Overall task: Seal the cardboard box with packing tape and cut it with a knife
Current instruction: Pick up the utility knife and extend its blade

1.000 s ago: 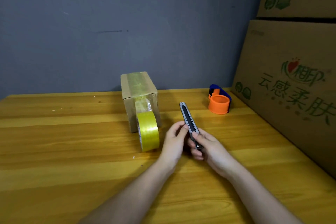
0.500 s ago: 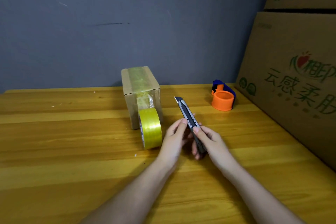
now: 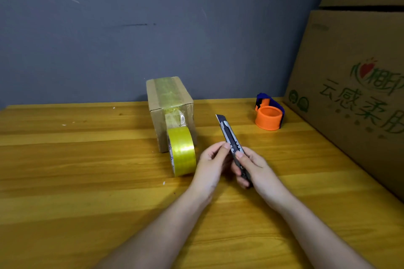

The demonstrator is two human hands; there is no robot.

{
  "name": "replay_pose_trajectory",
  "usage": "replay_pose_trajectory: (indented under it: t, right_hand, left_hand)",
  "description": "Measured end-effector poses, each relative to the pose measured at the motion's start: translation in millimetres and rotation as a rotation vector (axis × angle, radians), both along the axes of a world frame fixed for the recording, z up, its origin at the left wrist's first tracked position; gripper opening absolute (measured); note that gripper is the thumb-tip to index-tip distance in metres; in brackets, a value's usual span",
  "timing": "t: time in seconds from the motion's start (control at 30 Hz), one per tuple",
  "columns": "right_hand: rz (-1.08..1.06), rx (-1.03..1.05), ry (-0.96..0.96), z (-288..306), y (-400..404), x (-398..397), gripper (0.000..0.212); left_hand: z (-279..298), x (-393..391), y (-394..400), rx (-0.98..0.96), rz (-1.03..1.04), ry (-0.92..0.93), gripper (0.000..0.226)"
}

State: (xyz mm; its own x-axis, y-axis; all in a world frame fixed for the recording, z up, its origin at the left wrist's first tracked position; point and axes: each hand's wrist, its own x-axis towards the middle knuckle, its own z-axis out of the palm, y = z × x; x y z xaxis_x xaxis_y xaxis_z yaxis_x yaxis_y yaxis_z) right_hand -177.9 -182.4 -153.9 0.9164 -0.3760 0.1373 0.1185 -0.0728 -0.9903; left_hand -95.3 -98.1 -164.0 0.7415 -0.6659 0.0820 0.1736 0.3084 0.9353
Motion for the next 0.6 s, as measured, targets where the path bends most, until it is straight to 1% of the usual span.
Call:
replay_pose_trajectory:
  t: [0.17, 0.4, 0.6]
  right_hand:
    - [-0.124, -0.04, 0.01, 3.3, 2.8, 0.2, 0.021]
    - [-0.268, -0.025, 0.021, 5.2, 2.2, 0.2, 0.034]
    - [-0.261, -0.059, 0.034, 5.9, 3.1, -0.2, 0.035]
  left_hand:
    - [2.1, -3.6, 0.0, -0.018, -0.044, -0.013, 0.019]
    - [4.3, -6.1, 2.2, 0.001, -0.078, -0.092, 0.017]
    - [6.3, -7.5, 3.2, 0.031, -0.047, -0.106, 0.018]
